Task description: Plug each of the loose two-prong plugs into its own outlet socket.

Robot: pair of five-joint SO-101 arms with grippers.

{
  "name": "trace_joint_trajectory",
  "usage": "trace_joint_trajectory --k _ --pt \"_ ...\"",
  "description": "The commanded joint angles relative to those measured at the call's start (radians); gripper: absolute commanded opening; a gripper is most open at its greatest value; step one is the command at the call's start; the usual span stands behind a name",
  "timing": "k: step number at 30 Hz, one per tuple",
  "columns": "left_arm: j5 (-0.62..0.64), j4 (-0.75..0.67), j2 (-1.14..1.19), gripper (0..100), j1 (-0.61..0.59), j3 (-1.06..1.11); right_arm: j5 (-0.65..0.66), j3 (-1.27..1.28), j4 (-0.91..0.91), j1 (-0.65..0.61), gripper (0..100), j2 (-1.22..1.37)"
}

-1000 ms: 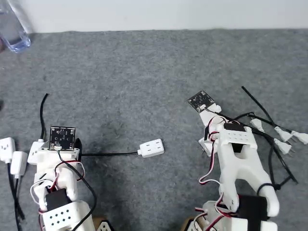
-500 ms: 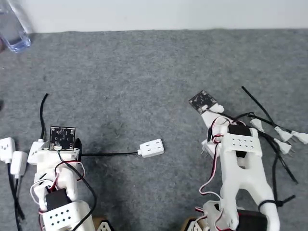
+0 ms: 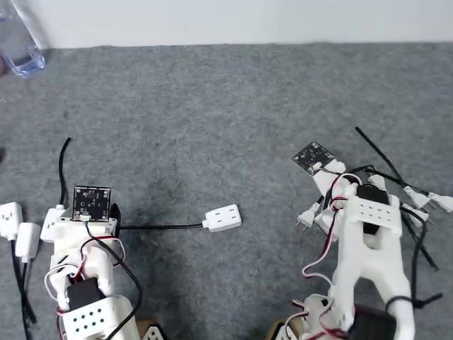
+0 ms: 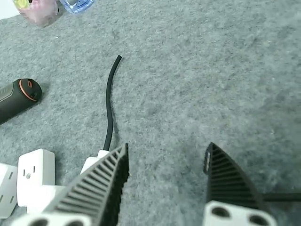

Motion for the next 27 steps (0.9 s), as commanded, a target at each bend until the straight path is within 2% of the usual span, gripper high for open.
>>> trace_joint_trajectory --k 1,9,27 --pt "-0.011 0.005 -0.011 25 0.005 -0.005 0.011 -0.054 -0.076 0.01 27.3 0.097" --pt "-0.011 0.005 -0.011 25 0.005 -0.005 -0.02 -0.126 -0.111 -0.018 27.3 0.246" --pt "-0.011 0.003 -0.011 25 0.006 -0.005 -0.149 -0.126 -0.065 -0.262 27.3 0.246"
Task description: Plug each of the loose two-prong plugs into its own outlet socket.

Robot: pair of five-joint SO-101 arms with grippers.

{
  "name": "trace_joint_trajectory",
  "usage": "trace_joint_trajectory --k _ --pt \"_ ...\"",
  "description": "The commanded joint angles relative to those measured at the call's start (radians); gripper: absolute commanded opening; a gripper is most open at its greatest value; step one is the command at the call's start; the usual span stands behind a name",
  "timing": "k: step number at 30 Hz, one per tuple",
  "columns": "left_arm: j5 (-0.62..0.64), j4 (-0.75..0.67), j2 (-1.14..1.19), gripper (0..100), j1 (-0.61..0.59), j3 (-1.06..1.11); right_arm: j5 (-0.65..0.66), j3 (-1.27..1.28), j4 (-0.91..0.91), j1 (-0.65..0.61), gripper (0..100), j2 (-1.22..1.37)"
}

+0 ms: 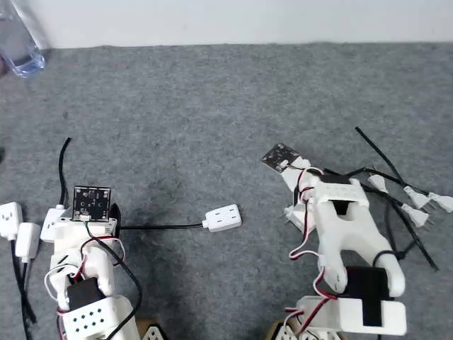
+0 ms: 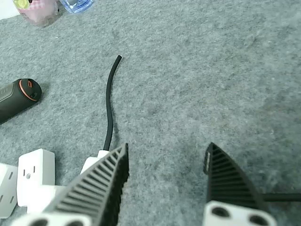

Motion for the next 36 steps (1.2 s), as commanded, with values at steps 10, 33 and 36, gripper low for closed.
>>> trace_joint_trajectory --k 10,33,36 --pt "-0.011 0.003 -0.011 25 0.006 -0.005 -0.035 -0.129 0.105 -0.082 27.3 0.001" --pt "-0.011 0.005 -0.011 25 0.006 -0.005 0.431 -0.407 0.456 -0.021 27.3 -0.001" --pt "-0.011 0.005 -0.011 25 0.006 -0.005 0.571 -0.456 0.463 -0.019 27.3 0.064"
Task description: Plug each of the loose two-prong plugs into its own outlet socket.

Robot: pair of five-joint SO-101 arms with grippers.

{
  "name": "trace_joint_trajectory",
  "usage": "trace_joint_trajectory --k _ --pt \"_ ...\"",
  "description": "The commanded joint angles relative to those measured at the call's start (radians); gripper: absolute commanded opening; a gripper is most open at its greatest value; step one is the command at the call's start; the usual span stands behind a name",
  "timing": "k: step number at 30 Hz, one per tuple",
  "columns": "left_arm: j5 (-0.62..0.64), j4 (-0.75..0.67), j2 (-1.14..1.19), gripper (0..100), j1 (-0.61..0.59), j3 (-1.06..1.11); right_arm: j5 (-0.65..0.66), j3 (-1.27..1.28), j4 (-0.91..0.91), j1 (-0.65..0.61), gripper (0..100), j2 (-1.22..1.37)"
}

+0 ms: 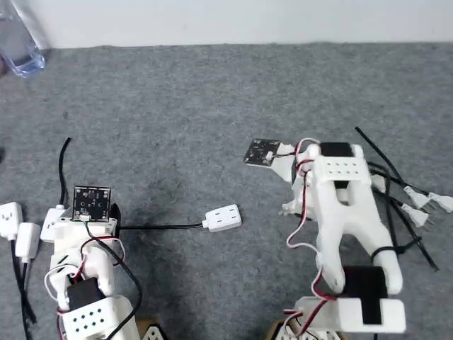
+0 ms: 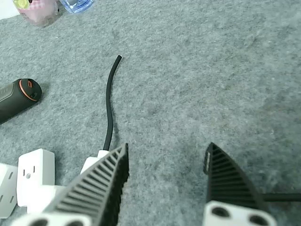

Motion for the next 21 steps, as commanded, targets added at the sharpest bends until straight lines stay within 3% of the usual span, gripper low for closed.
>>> trace_joint_trajectory --k 1,5,10,16,21 --pt "-0.011 0.005 -0.011 25 0.006 -0.005 0.166 -0.095 0.018 0.01 27.3 0.061" --pt "-0.011 0.005 -0.011 25 0.006 -0.005 0.272 -0.209 0.022 0.01 27.3 0.202" --pt "-0.011 0.002 -0.011 25 0.006 -0.005 0.344 -0.44 0.189 0.007 27.3 0.4" --pt "-0.011 0.002 -0.011 25 0.006 -0.005 0.361 -0.666 0.32 0.001 27.3 0.568" --pt "-0.011 0.002 -0.011 25 0.006 -0.005 0.385 -0.706 0.378 -0.024 27.3 0.595"
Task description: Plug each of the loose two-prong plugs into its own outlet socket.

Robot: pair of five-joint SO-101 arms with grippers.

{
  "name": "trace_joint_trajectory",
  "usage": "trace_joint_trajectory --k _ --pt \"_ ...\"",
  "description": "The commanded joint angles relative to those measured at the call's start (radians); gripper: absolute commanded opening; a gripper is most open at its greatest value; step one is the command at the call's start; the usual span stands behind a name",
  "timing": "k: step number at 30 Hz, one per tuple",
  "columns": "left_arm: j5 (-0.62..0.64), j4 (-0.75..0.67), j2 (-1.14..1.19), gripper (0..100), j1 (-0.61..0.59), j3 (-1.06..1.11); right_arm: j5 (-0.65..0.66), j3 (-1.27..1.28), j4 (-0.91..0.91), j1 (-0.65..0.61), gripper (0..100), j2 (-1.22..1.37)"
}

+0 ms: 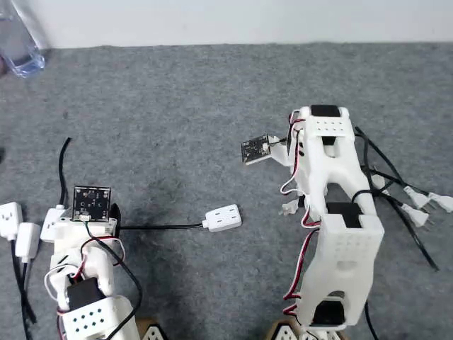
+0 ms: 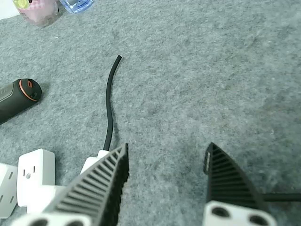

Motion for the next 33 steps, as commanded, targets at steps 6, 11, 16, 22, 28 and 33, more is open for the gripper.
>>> trace_joint_trajectory --k 6,11,16,22,28,33 --pt "-0.011 0.002 -0.011 25 0.006 -0.005 0.015 -0.038 0.104 -0.076 27.3 0.001" --pt "-0.011 0.002 -0.011 25 0.006 -0.005 0.017 -0.005 0.108 -0.085 27.3 0.002" --pt "-0.011 0.002 -0.011 25 0.006 -0.005 0.023 0.048 0.111 -0.061 27.3 -0.005" --pt "-0.011 0.002 -0.011 25 0.006 -0.005 0.124 0.078 0.151 0.004 27.3 -0.005" --pt "-0.011 0.0 -0.011 25 0.006 -0.005 0.138 0.074 0.136 0.016 27.3 -0.005" --pt "-0.011 0.0 -0.011 25 0.006 -0.005 0.141 0.078 0.142 0.013 27.3 0.001"
